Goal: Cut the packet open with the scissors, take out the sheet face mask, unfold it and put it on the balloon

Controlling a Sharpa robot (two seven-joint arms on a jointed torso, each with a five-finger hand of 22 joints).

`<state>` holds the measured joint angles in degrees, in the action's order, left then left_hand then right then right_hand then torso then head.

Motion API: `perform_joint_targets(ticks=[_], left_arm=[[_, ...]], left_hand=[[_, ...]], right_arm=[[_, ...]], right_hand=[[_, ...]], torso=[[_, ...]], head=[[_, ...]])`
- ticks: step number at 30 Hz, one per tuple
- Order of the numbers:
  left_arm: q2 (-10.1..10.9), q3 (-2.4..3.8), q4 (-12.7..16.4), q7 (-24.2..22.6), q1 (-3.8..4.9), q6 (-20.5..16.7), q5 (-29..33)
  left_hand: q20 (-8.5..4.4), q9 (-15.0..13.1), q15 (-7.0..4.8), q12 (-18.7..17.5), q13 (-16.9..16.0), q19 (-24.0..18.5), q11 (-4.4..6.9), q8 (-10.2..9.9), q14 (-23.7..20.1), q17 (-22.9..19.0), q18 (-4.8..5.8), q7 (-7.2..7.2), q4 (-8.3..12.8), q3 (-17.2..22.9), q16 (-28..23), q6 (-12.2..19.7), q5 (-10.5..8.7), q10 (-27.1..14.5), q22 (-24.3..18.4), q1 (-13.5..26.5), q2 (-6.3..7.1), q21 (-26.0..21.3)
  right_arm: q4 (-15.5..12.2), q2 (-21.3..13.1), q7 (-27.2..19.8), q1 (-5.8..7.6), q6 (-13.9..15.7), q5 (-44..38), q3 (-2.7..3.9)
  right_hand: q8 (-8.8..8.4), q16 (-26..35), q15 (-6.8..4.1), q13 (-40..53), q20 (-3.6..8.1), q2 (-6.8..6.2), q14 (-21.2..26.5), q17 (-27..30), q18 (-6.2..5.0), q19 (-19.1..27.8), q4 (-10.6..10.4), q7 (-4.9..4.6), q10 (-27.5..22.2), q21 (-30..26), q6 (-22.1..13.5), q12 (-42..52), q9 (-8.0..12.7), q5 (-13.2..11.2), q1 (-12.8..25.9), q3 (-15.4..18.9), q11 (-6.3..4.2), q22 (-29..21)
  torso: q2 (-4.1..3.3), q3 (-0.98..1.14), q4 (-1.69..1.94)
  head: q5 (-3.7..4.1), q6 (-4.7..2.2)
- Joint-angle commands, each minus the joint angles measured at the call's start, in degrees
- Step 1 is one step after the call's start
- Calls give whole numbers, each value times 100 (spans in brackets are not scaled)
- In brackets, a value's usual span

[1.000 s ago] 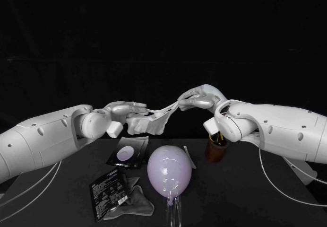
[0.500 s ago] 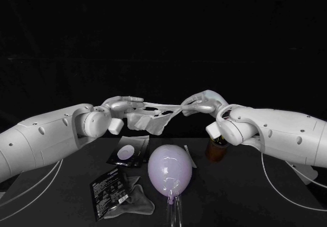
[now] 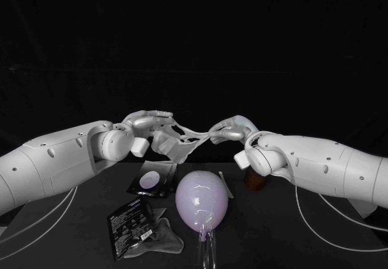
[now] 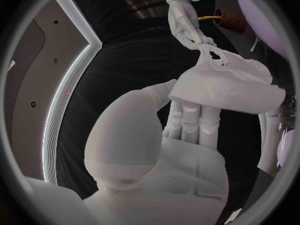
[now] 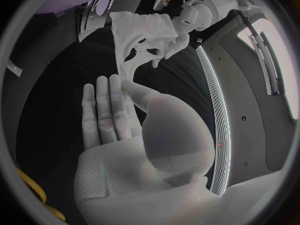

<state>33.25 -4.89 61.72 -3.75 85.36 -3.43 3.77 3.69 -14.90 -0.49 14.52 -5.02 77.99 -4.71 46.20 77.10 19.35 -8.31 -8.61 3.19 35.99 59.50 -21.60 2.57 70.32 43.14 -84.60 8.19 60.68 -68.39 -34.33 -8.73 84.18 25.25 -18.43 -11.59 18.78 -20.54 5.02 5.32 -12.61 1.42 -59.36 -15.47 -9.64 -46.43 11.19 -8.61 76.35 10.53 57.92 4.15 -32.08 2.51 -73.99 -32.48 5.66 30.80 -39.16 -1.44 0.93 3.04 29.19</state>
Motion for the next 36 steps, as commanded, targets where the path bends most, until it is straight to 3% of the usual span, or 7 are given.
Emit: perform_joint_targets(ticks=[1, 12, 17, 28, 36], left_arm=[[-24, 15, 18, 69, 20, 174, 28], [-21, 22, 5, 43, 26, 114, 27], [-10, 21, -10, -122, 26, -41, -72], [1, 20, -38, -544, 26, -398, -363], [34, 20, 8, -1195, 25, -479, -616]], left_hand=[[-14, 21, -49, -48, 1, 46, 51, -39, -13, 12, 90, -101, 24, 18, 24, -51, 25, 122, 89, -28, -63, 68], [-13, 41, -45, -62, -6, 75, 43, -56, -11, 15, 109, -100, 23, 26, 28, -80, 25, 126, 208, -24, -79, 149], [6, 97, -36, -80, -47, 77, 43, -74, 4, 33, 137, -90, 26, 20, 65, -324, 25, 206, 401, 22, -66, 295], [-27, 293, -93, -208, -51, -103, 128, -288, -18, 43, 97, -42, 37, 75, 76, -764, 22, 320, 284, 105, -43, 251], [-31, 395, -103, -290, -11, -330, 147, -422, -87, 38, 27, -30, 35, 90, 48, -931, 23, 342, -113, 153, -33, 1]], right_arm=[[68, 54, -172, -36, 26, 213, 1], [-108, -19, -459, -66, 35, 458, 3], [-277, -137, -643, -36, 62, 580, 22], [-385, -315, -764, 245, 127, 583, 97], [-374, -433, -630, 438, -91, 376, 116]], right_hand=[[19, 15, 3, 7, 1, 19, -44, -8, -66, 59, -35, -14, 8, 18, 22, -37, -7, 24, -9, -3, -33, 6], [17, 20, 4, 6, 0, 23, -40, -9, -66, 66, -40, -14, 2, 17, 16, -40, -7, 24, -7, -5, -32, 10], [16, 26, 3, 6, 0, 31, -37, -11, -66, 74, -38, -13, -3, 16, 12, -41, -8, 25, -15, -14, -33, 16], [18, 36, -1, 6, 2, 36, -34, -15, -68, 84, -23, -10, -4, 22, 13, -40, -11, 25, -36, -25, -36, 31], [18, 41, -1, 7, 3, 34, -32, -16, -68, 87, -15, -10, -5, 25, 14, -39, -11, 24, -44, -29, -37, 39]], torso=[[0, -5, 0], [7, -2, -4], [6, -1, -7], [11, -9, -2], [17, -2, 2]], head=[[-18, 9], [-34, -3], [-33, -9], [-21, -21], [-1, -22]])
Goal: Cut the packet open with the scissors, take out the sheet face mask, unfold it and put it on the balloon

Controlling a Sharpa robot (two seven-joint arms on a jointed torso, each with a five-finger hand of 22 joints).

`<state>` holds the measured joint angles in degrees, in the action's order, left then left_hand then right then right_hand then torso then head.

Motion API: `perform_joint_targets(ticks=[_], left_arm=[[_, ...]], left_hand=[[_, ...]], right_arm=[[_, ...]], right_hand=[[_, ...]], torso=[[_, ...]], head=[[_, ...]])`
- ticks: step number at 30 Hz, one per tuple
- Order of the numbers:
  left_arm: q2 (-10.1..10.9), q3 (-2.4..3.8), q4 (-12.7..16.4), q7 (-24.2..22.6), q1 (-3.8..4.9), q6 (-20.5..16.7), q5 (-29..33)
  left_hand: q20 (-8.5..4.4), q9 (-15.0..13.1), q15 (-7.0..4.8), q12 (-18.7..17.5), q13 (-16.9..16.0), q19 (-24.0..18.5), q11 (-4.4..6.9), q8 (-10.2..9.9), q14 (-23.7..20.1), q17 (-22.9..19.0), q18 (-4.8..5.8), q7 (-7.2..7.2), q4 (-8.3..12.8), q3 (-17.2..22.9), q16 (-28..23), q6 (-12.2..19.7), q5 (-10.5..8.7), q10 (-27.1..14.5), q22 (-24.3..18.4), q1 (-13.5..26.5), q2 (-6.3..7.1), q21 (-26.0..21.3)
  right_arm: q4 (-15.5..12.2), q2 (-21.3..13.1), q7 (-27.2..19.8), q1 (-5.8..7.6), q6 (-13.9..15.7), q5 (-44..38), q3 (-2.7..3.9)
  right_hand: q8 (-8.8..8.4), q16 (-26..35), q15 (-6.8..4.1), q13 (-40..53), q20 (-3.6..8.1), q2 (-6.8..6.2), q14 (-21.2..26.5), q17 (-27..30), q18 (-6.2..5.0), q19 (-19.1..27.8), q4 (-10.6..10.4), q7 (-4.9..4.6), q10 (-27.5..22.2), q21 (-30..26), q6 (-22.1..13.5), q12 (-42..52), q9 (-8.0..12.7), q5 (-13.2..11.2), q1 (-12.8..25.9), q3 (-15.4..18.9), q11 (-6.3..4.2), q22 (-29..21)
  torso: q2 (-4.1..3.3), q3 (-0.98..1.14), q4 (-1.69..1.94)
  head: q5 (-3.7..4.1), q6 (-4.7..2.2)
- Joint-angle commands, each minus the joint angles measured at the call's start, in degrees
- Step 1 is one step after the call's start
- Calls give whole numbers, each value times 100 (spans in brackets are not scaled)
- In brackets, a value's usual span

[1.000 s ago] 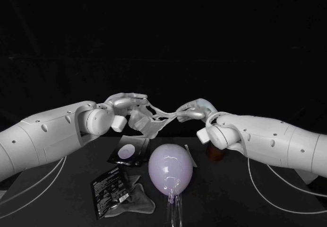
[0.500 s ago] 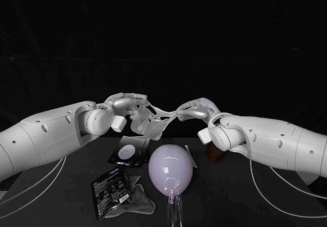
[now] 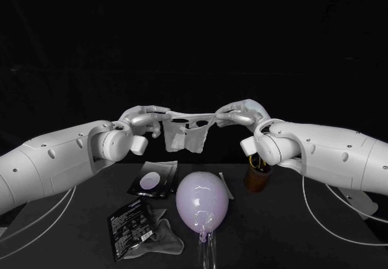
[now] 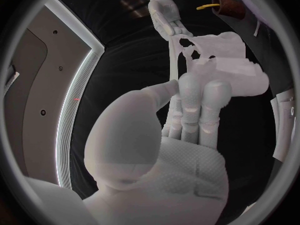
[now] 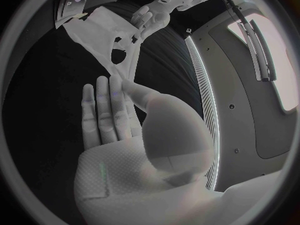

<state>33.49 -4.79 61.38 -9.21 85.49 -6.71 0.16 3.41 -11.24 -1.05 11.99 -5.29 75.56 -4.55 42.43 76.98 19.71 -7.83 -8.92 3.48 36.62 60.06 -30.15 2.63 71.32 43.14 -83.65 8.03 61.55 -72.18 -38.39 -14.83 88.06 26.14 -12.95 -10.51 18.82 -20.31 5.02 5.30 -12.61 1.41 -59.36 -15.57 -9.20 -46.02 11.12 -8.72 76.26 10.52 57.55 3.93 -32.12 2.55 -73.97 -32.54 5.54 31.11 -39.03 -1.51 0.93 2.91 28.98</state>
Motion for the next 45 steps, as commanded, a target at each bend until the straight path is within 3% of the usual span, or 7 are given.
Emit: perform_joint_targets(ticks=[1, 6, 11, 23, 31, 37, 45], left_arm=[[17, 10, 58, -713, 12, -143, -276], [67, 12, 216, -1061, 20, -47, -375], [143, 15, 442, -1242, 27, -80, -414], [560, 17, 1196, -1454, 30, -378, -391], [920, 14, 1734, -1541, 29, -526, -395], [1278, -6, 2273, -1580, 22, -635, -388], [1660, -130, 2927, -1660, -81, -811, -378]], left_hand=[[-3, 37, -48, -45, 19, -91, 132, -54, -79, 3, -19, 4, 10, 29, -8, -105, 17, 245, -99, 57, -16, -77], [-12, 106, -60, -90, 35, 2, 144, -152, -44, 21, 34, 22, 36, 40, 31, -237, 17, 277, 249, 52, -10, 156], [-13, 136, -60, -109, 42, 5, 143, -198, -36, 27, 38, 21, 41, 37, 45, -281, 17, 290, 284, 59, -5, 186], [-11, 177, -54, -141, 52, 20, 132, -257, -24, 33, 50, 18, 55, 28, 62, -359, 17, 305, 369, 64, 8, 249], [-9, 201, -50, -156, 56, 42, 124, -295, -11, 37, 61, 17, 72, 32, 73, -394, 17, 318, 449, 52, 12, 304], [-8, 211, -47, -162, 57, 52, 121, -312, -5, 39, 66, 17, 80, 33, 79, -410, 17, 325, 485, 48, 14, 330], [-5, 224, -43, -170, 59, 60, 114, -332, 1, 41, 71, 16, 87, 34, 86, -432, 17, 332, 516, 46, 17, 353]], right_arm=[[3, -38, -6, 68, -205, -194, 9], [-50, -119, 88, 191, -391, -405, 12], [-236, -245, 149, 288, -563, -611, 12], [-1060, -775, 222, 415, -732, -885, 11], [-1683, -1156, 187, 433, -660, -945, 4], [-2225, -1502, 71, 422, -644, -898, -30], [-2831, -1932, -69, 331, -608, -804, -70]], right_hand=[[14, 18, -1, 8, 3, 35, -32, -7, -112, 46, -8, 1, 3, 26, 51, -17, -8, 20, -45, -22, -24, 8], [15, 23, -2, 8, 4, 32, -31, -8, -112, 49, 1, 1, 2, 30, 52, -17, -9, 19, -53, -25, -24, 17], [15, 25, -2, 9, 4, 29, -31, -10, -112, 52, 7, 1, 2, 33, 54, -16, -9, 20, -57, -25, -24, 23], [17, 29, -3, 10, 5, 22, -34, -13, -112, 55, 16, 1, 5, 39, 60, -14, -10, 19, -62, -23, -25, 35], [18, 29, -4, 11, 5, 18, -37, -15, -112, 57, 21, 1, 8, 44, 64, -12, -11, 19, -64, -21, -26, 42], [20, 29, -5, 12, 6, 16, -42, -17, -112, 57, 23, 2, 12, 48, 68, -10, -12, 20, -65, -19, -26, 48], [20, 30, -5, 13, 6, 16, -43, -18, -112, 58, 24, 2, 13, 49, 69, -10, -12, 19, -65, -18, -26, 51]], torso=[[2, 4, 0], [3, 5, -3], [9, 9, -4], [14, 2, 3], [22, 3, 3], [40, 12, 9], [105, 29, 11]], head=[[13, -2], [23, -16], [19, -21], [45, -38], [51, 33], [42, 177], [23, 419]])
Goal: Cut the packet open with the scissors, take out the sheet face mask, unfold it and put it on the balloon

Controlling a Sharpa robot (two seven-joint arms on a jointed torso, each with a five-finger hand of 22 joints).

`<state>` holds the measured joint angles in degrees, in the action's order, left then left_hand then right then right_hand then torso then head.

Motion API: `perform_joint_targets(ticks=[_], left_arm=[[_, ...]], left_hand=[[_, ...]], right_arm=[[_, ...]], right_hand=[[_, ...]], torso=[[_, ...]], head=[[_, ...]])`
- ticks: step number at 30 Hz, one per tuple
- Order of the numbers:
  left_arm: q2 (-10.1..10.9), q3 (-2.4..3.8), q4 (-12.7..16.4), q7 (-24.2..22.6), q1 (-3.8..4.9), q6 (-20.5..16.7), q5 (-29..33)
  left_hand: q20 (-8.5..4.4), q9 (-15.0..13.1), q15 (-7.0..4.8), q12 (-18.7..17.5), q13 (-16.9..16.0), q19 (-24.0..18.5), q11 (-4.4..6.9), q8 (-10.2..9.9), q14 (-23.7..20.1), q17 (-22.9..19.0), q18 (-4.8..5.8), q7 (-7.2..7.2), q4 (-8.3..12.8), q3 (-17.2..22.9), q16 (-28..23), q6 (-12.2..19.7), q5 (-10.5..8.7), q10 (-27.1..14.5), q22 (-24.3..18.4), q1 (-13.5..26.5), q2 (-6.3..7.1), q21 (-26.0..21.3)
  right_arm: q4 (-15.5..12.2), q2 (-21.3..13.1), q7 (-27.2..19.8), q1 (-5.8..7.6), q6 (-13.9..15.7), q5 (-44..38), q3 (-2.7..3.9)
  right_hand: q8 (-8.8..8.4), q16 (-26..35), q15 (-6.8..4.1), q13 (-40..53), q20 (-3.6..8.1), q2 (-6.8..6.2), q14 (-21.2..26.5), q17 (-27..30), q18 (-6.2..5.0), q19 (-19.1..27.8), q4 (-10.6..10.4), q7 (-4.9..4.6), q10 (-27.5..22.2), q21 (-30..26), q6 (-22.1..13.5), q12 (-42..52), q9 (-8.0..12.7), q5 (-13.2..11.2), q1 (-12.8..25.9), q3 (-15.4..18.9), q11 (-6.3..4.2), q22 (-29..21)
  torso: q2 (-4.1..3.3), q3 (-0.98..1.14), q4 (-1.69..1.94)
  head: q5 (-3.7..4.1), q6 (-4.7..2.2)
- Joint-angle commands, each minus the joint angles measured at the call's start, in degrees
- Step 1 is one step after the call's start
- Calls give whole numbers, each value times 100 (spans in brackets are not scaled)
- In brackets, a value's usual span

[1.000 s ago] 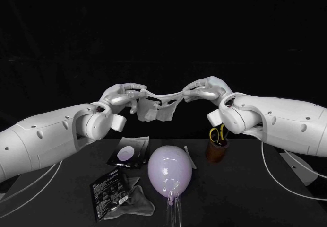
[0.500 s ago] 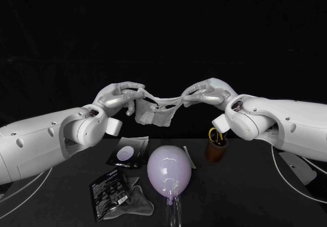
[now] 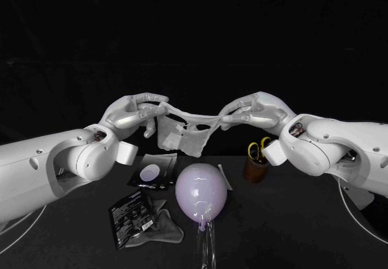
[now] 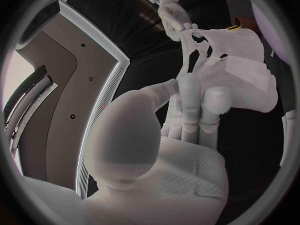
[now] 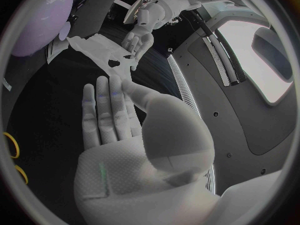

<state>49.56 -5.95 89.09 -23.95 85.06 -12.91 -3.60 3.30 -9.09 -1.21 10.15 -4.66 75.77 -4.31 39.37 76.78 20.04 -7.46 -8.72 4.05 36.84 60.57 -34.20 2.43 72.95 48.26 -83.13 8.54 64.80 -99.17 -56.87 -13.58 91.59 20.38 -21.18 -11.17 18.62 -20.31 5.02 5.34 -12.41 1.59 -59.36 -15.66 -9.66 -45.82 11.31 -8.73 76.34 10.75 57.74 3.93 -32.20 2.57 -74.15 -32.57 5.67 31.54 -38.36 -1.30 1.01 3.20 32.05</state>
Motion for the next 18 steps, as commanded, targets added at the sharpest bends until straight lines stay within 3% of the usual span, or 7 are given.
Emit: perform_joint_targets(ticks=[1, 10, 18], left_arm=[[89, -26, 221, -199, -62, -210, 2], [384, -155, 816, -328, -319, -345, 31], [580, -227, 1342, -439, -704, -426, 44]], left_hand=[[7, 13, -25, 11, -3, 41, 87, -31, 22, 9, 35, -4, 30, 11, 37, -39, 37, 171, 12, -5, -36, 34], [10, 20, -20, 5, -1, 47, 79, -43, 26, 10, 38, -4, 31, 10, 41, -55, 38, 174, 35, -3, -36, 50], [11, 24, -18, 1, 0, 36, 75, -49, 27, 10, 34, -5, 32, 10, 43, -60, 38, 174, 6, -2, -35, 34]], right_arm=[[-194, -134, -203, -31, -39, 29, -8], [-784, -623, -222, -117, -136, 89, -80], [-1276, -1102, -220, -250, -225, 89, -154]], right_hand=[[40, 30, -5, 9, -15, -2, -43, -9, -66, 37, 5, 3, 6, 26, 50, -10, -4, 17, -47, -16, -40, 7], [40, 30, -5, 9, -15, -2, -45, -10, -65, 38, 5, 4, 7, 28, 51, -9, -4, 18, -47, -16, -40, 11], [40, 31, -6, 9, -15, -2, -46, -11, -65, 39, 7, 4, 7, 29, 53, -9, -4, 18, -48, -15, -40, 14]], torso=[[48, 10, 6], [119, 17, 14], [176, 18, 28]], head=[[-2, 143], [10, 246], [29, 312]])
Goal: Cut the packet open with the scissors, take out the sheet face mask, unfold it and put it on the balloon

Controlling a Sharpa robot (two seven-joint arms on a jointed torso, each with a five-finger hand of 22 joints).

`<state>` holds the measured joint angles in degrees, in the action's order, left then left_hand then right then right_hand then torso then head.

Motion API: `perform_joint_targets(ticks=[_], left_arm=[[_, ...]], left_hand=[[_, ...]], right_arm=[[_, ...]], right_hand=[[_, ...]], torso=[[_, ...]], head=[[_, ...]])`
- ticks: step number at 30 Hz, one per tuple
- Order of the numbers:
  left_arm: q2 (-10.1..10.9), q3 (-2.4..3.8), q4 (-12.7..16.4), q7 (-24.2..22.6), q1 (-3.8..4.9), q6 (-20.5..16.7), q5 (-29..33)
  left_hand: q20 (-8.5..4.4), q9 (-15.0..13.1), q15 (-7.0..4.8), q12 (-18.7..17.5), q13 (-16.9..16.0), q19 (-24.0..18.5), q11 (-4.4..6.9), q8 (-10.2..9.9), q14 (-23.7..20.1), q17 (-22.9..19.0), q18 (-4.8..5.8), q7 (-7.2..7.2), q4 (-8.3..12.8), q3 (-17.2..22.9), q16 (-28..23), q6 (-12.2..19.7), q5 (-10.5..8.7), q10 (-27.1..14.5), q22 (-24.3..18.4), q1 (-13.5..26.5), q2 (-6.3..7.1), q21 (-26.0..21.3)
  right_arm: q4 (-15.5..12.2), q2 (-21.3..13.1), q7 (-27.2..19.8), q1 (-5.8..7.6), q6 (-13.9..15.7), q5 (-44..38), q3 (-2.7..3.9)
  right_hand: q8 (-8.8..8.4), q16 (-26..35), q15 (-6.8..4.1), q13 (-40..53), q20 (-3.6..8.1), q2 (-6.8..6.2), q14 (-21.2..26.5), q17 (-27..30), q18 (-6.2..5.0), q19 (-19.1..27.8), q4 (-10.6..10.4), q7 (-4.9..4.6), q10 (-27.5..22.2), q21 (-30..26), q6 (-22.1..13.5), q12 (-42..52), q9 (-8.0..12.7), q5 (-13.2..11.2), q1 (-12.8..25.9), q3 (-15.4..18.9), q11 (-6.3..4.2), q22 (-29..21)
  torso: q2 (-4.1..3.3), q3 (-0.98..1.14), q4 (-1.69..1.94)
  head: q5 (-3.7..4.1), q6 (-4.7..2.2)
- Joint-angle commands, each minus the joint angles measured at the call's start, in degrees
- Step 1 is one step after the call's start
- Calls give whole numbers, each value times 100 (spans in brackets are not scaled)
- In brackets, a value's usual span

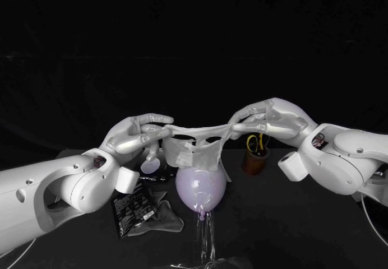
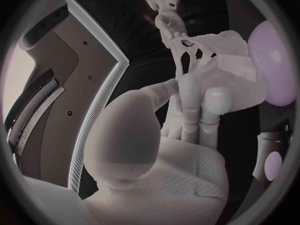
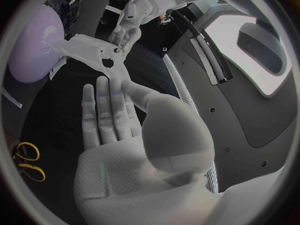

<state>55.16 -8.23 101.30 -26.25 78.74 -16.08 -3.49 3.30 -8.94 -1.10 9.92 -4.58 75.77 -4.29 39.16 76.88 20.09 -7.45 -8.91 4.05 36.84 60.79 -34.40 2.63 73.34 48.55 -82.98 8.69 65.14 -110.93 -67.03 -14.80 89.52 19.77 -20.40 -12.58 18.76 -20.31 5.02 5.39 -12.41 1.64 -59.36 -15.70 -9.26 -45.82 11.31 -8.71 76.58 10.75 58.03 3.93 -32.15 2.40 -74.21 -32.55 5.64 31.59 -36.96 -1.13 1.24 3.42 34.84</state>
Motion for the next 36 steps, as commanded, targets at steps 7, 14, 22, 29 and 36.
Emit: perform_joint_targets(ticks=[7, 14, 22, 29, 36], left_arm=[[108, -29, 427, -259, -379, -118, -49], [153, -128, 637, -254, -556, -82, -178], [245, -185, 774, -233, -659, -27, -304], [233, -204, 776, -215, -751, 22, -372], [133, -208, 506, -233, -798, 23, -388]], left_hand=[[14, 15, -24, 16, -6, 35, 67, -37, 18, 6, 34, 12, 35, 12, 23, -50, 18, 132, -16, -18, -52, 7], [17, 22, -20, 10, -4, 32, 62, -48, 19, 6, 33, 10, 40, 13, 25, -56, 18, 131, -17, -21, -51, 7], [19, 27, -17, 5, -3, 19, 58, -56, 19, 6, 28, 8, 44, 14, 26, -62, 18, 130, -45, -23, -50, -9], [19, 27, -17, 5, -3, 19, 58, -56, 19, 6, 28, 8, 44, 14, 26, -62, 18, 130, -45, -23, -50, -9], [21, 32, -14, 0, -1, 18, 54, -65, 19, 6, 29, 5, 48, 15, 27, -68, 18, 129, -39, -26, -50, -4]], right_arm=[[-358, -373, -88, -193, -241, 10, -89], [-539, -546, -80, -346, -298, -1, -129], [-640, -663, -66, -479, -345, -35, -146], [-648, -684, -85, -646, -356, -62, -155], [-446, -545, -100, -834, -314, -83, -161]], right_hand=[[27, 31, -6, 5, -14, -9, -47, -8, -105, 41, 9, 2, -16, 32, 26, -9, -10, 34, -43, -16, -37, 13], [27, 31, -6, 5, -14, -9, -47, -8, -105, 41, 9, 2, -16, 32, 26, -9, -10, 34, -43, -16, -37, 13], [27, 32, -6, 5, -14, -9, -48, -9, -105, 41, 9, 2, -16, 33, 27, -9, -10, 34, -44, -15, -38, 15], [27, 32, -6, 5, -14, -9, -48, -9, -105, 41, 9, 2, -16, 33, 27, -9, -10, 34, -44, -15, -38, 15], [26, 33, -6, 6, -14, -9, -49, -10, -105, 42, 11, 3, -16, 36, 28, -9, -10, 34, -45, -14, -38, 21]], torso=[[83, 15, 0], [117, 33, -11], [144, 42, -19], [138, 39, -22], [131, 40, -21]], head=[[6, 125], [-18, 175], [7, 214], [46, 323], [72, 414]])
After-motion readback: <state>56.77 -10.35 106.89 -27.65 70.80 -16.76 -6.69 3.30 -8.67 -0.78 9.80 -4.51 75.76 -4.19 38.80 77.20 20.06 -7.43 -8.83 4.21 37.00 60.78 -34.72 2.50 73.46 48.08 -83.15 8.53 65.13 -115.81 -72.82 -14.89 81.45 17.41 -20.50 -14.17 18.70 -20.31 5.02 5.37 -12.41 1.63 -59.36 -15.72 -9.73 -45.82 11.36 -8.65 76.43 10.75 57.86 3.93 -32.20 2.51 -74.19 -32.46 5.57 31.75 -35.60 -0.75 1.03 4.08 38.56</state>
